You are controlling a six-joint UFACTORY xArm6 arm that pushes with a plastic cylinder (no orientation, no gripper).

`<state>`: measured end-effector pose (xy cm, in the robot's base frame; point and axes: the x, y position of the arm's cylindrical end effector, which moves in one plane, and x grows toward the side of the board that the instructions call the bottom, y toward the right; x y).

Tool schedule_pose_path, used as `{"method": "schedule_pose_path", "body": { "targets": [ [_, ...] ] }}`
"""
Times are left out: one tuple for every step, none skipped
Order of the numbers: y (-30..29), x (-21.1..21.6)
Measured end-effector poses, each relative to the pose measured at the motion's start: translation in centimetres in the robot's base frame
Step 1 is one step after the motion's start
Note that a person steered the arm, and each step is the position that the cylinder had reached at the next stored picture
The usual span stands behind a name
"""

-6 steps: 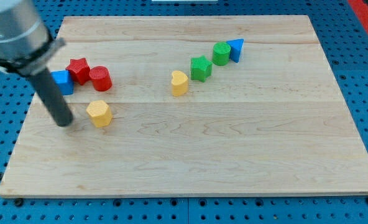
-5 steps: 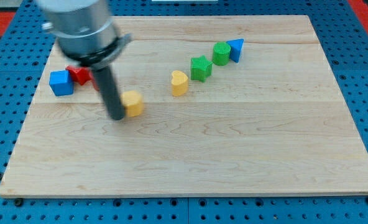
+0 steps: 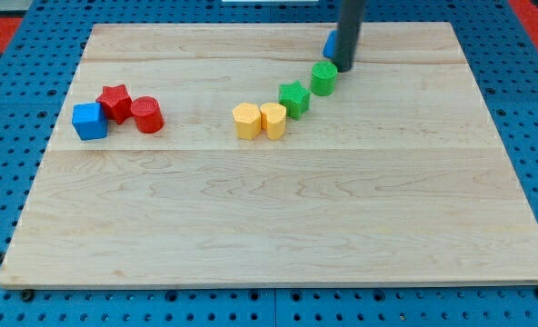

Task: Move the blue triangle right to the red circle

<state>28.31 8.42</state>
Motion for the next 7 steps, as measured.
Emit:
{"method": "schedule_pose_path", "body": {
  "targets": [
    [4.3, -3.2],
    [8.8, -7.2],
    [2.6, -8.0],
    [-4.2, -7.1],
    [-1.1, -7.9],
    [3.1, -7.6],
    [-0.5, -5.7]
  ]
}}
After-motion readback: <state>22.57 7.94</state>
